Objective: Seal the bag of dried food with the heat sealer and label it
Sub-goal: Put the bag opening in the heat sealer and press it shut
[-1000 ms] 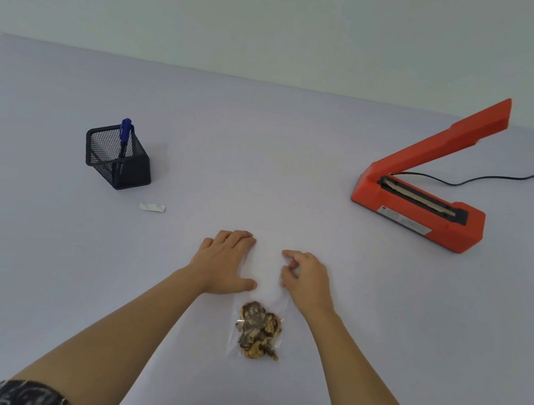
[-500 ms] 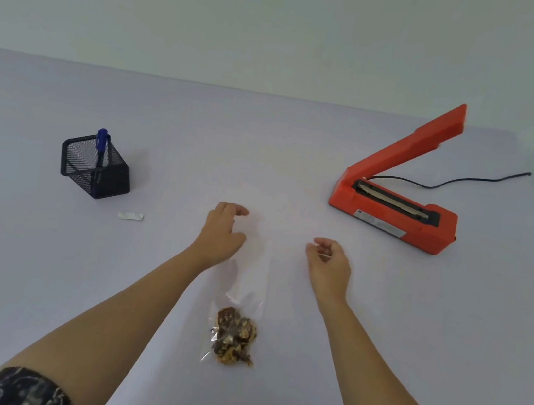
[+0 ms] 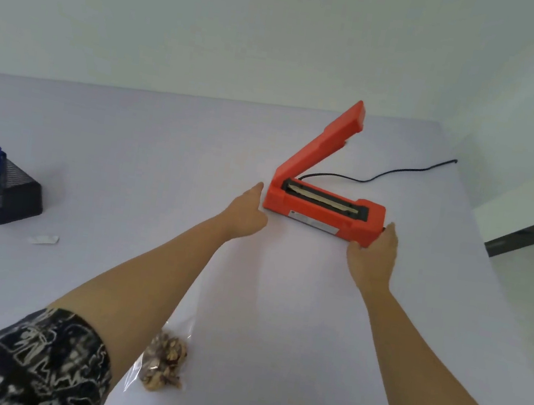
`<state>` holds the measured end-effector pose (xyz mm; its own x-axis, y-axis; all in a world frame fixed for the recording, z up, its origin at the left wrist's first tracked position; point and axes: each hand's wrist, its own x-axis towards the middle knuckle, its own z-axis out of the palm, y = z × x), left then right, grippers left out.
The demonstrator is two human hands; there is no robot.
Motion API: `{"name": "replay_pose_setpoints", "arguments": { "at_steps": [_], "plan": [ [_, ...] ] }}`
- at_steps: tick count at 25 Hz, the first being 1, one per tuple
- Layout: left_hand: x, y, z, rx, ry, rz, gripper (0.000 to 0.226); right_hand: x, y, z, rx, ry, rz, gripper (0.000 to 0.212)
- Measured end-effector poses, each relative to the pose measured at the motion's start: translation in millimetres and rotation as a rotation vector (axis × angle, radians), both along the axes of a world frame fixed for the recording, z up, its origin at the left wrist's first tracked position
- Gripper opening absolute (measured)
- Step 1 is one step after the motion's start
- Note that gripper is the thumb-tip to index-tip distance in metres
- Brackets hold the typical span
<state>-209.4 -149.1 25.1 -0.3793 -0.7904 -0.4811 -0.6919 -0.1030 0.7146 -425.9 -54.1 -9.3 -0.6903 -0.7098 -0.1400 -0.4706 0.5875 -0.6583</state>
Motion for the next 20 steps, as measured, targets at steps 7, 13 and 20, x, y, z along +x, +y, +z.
{"name": "replay_pose_setpoints", "arguments": {
  "at_steps": [7,13,20],
  "plan": [
    [0.5,6.4,-5.8,0.028,0.148,0.129,0.069,9.8,38.2,2.2,-0.046,-0.163,0.037,0.071],
    [9.3,34.3,-0.4,-0.007,0.125,0.098,0.062,29.4,94.7,6.1,-0.095,-0.195,0.022,0.069],
    [22.9,51.1,1.8,-0.057,0.082,0.076,0.060,36.7,113.1,9.0,-0.082,-0.150,0.028,0.068]
  ]
}}
